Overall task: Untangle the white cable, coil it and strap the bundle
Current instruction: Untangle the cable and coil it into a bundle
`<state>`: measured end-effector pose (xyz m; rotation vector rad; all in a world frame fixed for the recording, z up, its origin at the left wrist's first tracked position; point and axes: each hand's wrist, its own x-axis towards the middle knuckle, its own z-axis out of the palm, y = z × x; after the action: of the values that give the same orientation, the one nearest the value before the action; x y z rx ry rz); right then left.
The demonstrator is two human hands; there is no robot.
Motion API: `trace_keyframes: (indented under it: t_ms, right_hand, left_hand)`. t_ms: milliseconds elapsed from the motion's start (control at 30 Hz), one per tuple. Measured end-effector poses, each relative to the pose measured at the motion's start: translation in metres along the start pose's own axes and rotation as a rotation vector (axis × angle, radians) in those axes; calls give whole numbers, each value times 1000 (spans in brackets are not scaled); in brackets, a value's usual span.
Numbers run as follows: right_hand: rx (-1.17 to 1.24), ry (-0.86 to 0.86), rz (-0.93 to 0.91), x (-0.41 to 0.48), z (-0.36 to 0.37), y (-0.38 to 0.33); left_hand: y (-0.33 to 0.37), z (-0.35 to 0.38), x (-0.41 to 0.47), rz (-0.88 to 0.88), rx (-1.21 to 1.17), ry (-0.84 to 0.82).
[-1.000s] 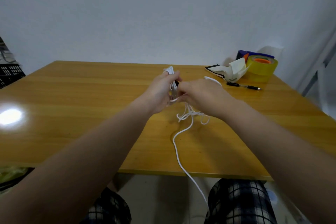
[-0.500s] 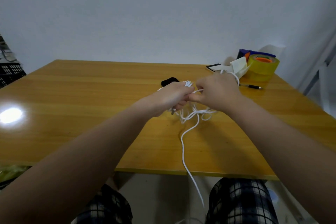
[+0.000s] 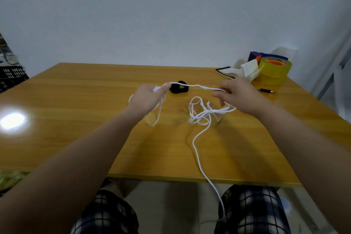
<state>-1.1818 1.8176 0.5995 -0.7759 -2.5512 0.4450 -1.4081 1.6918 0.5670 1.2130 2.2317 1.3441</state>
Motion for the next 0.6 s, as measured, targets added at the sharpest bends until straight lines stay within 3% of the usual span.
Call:
trace_keyframes:
  t_ms: [100,200,267,300,400,500,567,600]
  right_hand:
    - [317,119,55,-2,11,-9]
    - [507,499,107,-5,19,-8]
    - [521,640,187,-11,23,2]
    - [458,601,227,-13,27,9]
    - [176,231,360,-18,41,22]
    - [8,-70,471,-15,43,21]
    - [-198,-114,549,-8,43,16]
    - [-282,-19,552,-5,42,12]
  left_hand:
    - [-7,6,1,-97,-65,46]
    - [-10,-1,6,-219,-247,146]
    - [-18,-13,11,-311,-406,194]
    - [-22,-18,13,-349,-479,198]
    - [-25,-20,12,-397,-675,148]
    - [-12,-17,6,-362,-858,5]
    - [4,-13,2,-304,-865,-120]
    - [12,-11,0,-276,-842,-169]
